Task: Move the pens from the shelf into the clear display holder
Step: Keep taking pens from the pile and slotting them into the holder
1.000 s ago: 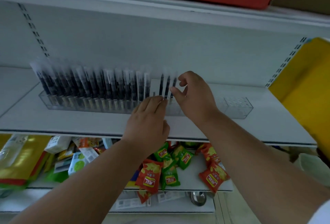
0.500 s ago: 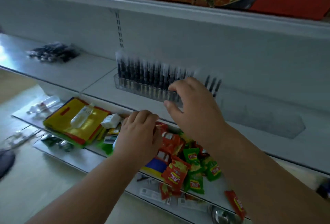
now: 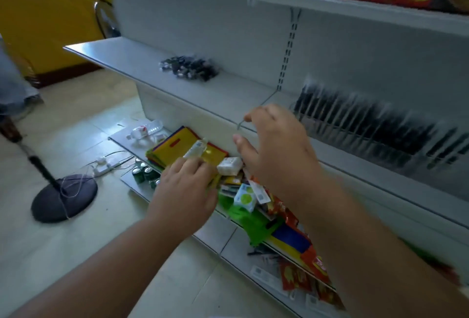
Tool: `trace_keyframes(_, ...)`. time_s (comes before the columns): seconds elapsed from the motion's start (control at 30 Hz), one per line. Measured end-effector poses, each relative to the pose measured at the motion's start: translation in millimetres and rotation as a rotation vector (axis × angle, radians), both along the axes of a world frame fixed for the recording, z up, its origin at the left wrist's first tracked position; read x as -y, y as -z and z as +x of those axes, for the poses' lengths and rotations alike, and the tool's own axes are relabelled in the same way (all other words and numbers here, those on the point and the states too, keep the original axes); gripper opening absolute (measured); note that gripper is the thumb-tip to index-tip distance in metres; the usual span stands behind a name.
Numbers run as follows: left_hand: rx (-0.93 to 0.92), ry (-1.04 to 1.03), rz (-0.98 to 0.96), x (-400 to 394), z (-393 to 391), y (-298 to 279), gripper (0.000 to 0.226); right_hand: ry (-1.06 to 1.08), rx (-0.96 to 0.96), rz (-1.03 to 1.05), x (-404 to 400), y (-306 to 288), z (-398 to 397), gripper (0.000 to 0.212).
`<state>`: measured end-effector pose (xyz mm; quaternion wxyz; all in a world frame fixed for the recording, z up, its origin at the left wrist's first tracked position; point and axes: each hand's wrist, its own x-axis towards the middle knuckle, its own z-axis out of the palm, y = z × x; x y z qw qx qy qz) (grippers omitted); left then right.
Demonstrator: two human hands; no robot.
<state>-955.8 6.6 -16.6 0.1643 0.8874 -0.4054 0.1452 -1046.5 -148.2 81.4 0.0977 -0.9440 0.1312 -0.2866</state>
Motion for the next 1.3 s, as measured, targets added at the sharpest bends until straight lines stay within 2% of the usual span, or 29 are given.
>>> trace_keyframes(0.13,-0.009,-0.048,-0.013,-54,45,-4,0.037,-0.025,-0.041,0.051,-44,0,54,0.033)
trace_keyframes(0.27,-0.015,-0.066,-0.031,-71,84,-4,0.039,-0.025,-0.05,0.041,-59,-2,95,0.033)
trace_keyframes(0.47,-0.032,-0.05,-0.064,-43,144,4,0.039,-0.017,-0.055,0.048,-32,-1,156,0.036)
trace_keyframes(0.73,-0.052,-0.127,-0.004,-8,252,-16,0.041,-0.074,-0.107,0.1,19,-10,284,0.036)
trace_keyframes(0.93,-0.082,-0.155,-0.025,16,321,-20,0.039,-0.105,-0.107,0.051,39,-11,357,0.037)
trace_keyframes(1.03,-0.101,-0.128,-0.011,24,362,-20,0.041,-0.086,-0.099,0.06,44,-6,385,0.036)
trace_keyframes(1.3,-0.186,0.133,-0.028,69,498,-10,0.036,0.124,-0.112,0.064,43,15,472,0.035)
